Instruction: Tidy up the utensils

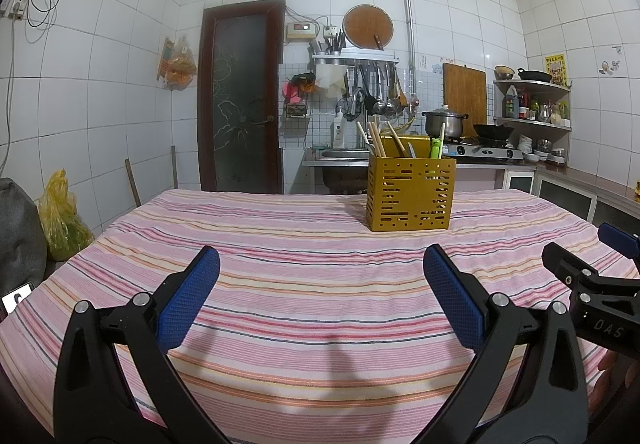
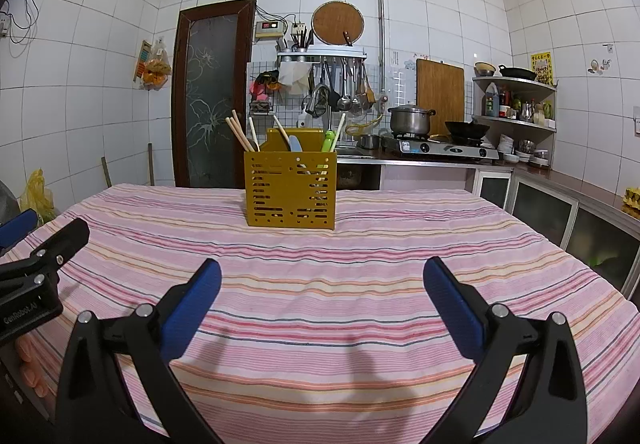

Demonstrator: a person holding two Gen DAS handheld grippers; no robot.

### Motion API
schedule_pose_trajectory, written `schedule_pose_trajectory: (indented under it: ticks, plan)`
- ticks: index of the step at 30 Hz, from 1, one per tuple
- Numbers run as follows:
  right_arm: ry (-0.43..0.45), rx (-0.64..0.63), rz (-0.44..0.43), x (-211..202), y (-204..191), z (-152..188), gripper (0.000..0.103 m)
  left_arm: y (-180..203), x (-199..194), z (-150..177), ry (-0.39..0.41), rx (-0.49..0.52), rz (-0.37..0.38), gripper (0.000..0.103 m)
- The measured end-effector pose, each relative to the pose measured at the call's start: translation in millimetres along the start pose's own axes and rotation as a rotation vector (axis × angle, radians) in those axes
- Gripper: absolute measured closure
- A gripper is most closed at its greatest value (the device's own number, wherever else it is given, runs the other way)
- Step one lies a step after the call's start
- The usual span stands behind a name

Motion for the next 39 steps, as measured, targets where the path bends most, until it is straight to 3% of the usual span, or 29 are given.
schedule_pose_trajectory:
  ticks: [39]
  plan:
    - [-0.003, 0.004, -0.002, 1.8, 0.7, 1.9, 0.004, 0.9, -2.9, -2.8, 0.003, 0.002, -0.004, 0.005]
Point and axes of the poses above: each gripper's, at about its wrist camera, not at the fingertips, and x roughly the way its jaws point, y to its right, z to its underside, the point moved 3 cm from there along x, roughly the way its jaws point, and after that the axes turned 9 degrees about -y, right-handed, at the moved point
